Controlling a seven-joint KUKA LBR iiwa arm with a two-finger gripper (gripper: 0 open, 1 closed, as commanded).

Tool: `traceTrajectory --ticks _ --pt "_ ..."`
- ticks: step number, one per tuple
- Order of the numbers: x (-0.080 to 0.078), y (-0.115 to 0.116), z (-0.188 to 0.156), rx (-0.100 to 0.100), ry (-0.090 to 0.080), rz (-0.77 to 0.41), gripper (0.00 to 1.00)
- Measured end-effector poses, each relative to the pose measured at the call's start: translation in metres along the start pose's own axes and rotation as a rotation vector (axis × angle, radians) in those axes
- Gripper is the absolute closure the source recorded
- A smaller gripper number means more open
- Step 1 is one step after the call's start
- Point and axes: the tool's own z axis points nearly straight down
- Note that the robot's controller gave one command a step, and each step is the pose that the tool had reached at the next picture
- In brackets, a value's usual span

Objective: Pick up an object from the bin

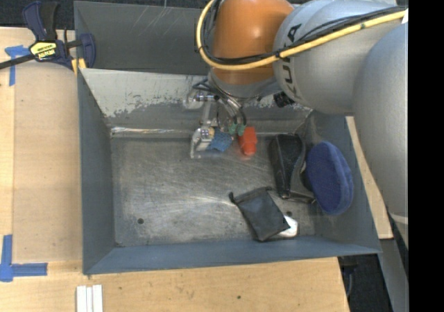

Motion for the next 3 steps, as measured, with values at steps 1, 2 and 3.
traceTrajectory --ticks 1,2,3 --pt "0.018 -0.075 0.093 0.000 -0.001 -0.641 0.00" --pt "0.018 -0.142 0.071 0.003 -0.001 -1.151 0.00" --pt "0.096 -0.147 0.056 -0.003 0.005 -1.446 0.00"
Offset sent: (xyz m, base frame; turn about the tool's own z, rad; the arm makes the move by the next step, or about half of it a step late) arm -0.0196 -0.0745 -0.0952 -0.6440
